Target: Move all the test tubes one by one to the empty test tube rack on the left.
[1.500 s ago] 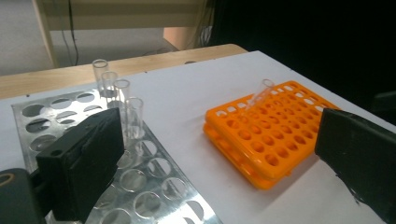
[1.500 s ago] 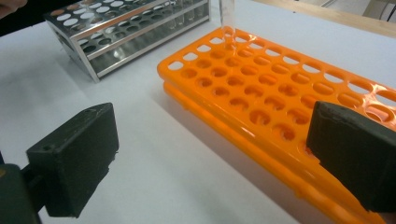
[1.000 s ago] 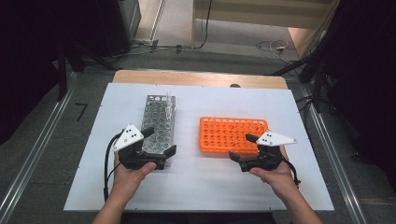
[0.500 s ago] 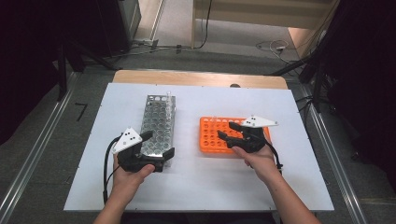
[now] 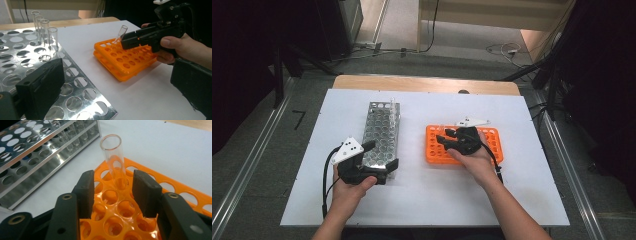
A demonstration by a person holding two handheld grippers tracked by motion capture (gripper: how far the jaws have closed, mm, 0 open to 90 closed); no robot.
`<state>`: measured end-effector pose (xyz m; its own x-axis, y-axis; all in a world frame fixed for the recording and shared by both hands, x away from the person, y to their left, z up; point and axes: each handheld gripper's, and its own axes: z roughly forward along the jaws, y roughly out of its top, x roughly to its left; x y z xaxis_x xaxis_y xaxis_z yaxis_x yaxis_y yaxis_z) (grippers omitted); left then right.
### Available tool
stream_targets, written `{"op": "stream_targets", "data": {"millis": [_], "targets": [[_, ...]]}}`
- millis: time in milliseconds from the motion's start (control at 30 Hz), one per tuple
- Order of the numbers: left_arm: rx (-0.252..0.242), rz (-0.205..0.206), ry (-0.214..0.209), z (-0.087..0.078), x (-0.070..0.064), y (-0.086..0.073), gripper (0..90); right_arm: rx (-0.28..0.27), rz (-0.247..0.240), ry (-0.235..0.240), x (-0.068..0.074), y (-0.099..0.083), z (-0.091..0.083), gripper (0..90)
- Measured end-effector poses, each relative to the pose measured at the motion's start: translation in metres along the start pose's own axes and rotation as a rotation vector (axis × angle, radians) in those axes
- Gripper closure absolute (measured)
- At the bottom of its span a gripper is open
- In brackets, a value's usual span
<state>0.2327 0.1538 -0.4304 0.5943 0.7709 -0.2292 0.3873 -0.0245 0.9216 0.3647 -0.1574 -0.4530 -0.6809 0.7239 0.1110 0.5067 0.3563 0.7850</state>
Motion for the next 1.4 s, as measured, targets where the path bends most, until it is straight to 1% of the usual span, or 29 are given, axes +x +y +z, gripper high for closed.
{"op": "stream_targets", "data": {"millis": [100,167,233,333,400,467,567,633,767,800,1033,1100,1200,1267,1333,1400], "targets": [[0.001,0.003,-0.001,0.0,-0.001,0.0,0.0,0.02,0.001,-0.009,0.0,0.002,0.006,54.6],[0.004,0.006,0.001,0.0,-0.001,0.0,0.0,0.032,-0.005,-0.009,0.001,0.003,0.01,60.6],[0.004,0.005,-0.006,0.001,-0.001,0.0,0.0,0.051,-0.024,-0.032,0.003,0.004,0.014,62.3],[0.007,0.007,-0.007,0.003,-0.002,-0.001,0.0,0.063,-0.046,-0.054,0.005,0.006,0.018,63.5],[0.011,0.006,-0.009,0.003,-0.003,-0.001,0.0,0.064,-0.032,-0.053,0.004,0.007,0.019,63.5],[0.009,0.008,-0.012,0.004,-0.003,-0.001,0.0,0.057,-0.037,-0.059,0.005,0.008,0.019,63.5],[0.014,0.012,-0.011,0.004,-0.004,-0.001,0.0,0.066,-0.037,-0.075,0.006,0.008,0.021,65.4],[0.016,0.01,-0.014,0.005,-0.005,-0.001,0.0,0.064,-0.038,-0.09,0.007,0.008,0.022,68.1],[0.022,0.011,-0.026,0.006,-0.006,-0.001,0.0,0.055,-0.013,-0.108,0.005,0.009,0.022,73.2],[0.024,0.009,-0.028,0.007,-0.006,-0.001,0.0,0.046,-0.011,-0.102,0.005,0.009,0.022,73.4],[0.036,0.028,-0.041,0.011,-0.01,-0.002,0.0,-0.022,-0.021,-0.112,0.006,0.01,0.012,73.9],[0.035,0.028,-0.041,0.011,-0.011,-0.001,0.0,-0.043,-0.017,-0.098,0.005,0.01,0.007,73.9],[0.032,0.027,-0.045,0.012,-0.011,-0.001,0.0,-0.07,-0.026,-0.078,0.004,0.01,-0.002,73.9],[0.032,0.029,-0.052,0.012,-0.012,0.0,0.0,-0.078,-0.035,-0.058,0.005,0.01,-0.009,73.9],[0.03,0.025,-0.055,0.013,-0.014,0.0,0.0,-0.084,-0.047,-0.053,0.006,0.009,-0.015,73.9],[0.03,0.031,-0.061,0.015,-0.016,0.001,0.0,-0.088,-0.044,-0.044,0.007,0.006,-0.021,74.0]]}}
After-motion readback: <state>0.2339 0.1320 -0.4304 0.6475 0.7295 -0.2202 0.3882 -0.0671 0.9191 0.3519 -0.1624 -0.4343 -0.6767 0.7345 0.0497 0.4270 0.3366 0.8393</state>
